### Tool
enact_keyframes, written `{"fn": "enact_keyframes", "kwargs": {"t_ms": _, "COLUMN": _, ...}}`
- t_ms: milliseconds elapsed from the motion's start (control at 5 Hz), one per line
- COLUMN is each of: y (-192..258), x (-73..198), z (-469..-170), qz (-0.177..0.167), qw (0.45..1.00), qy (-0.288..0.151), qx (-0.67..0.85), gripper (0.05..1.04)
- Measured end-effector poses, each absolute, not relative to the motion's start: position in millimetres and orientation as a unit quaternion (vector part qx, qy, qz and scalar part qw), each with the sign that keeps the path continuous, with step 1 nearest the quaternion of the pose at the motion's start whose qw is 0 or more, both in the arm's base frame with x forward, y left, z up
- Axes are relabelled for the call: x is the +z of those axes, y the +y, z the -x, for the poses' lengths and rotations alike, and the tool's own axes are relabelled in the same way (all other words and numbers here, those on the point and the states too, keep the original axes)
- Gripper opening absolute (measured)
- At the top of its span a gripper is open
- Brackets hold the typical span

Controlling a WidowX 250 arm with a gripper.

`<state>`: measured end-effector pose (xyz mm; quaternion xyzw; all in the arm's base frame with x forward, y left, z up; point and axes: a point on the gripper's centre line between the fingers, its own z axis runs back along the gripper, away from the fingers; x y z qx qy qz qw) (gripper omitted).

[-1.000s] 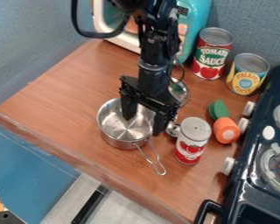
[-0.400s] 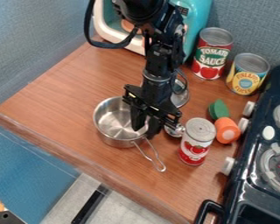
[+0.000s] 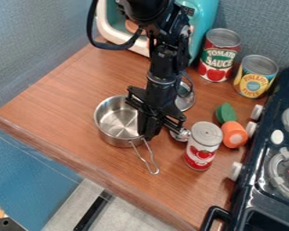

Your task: Move the silver below the yellow spoon to the left upper corner

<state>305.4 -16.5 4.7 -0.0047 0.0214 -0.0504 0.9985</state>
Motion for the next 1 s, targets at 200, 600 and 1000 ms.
{"fn": "enact_keyframes", "kwargs": {"t_ms": 200, "y": -7.1, "x": 9.0, "z": -302.3, "qz": 0.016, "qw": 0.998, "qy": 0.034, "qx": -0.04, "gripper": 0.073}}
{"fn": "enact_keyframes", "kwargs": {"t_ms": 600, "y": 17.1, "x": 59.4, "z": -307.4, "qz": 0.004, "qw": 1.0, "qy": 0.02, "qx": -0.012, "gripper": 0.06}}
{"fn": "enact_keyframes", "kwargs": {"t_ms": 1000, "y": 57.4, "x": 111.8, "z": -330.2, "qz": -0.036, "qw": 0.999, "qy": 0.014, "qx": -0.003, "gripper": 0.058}}
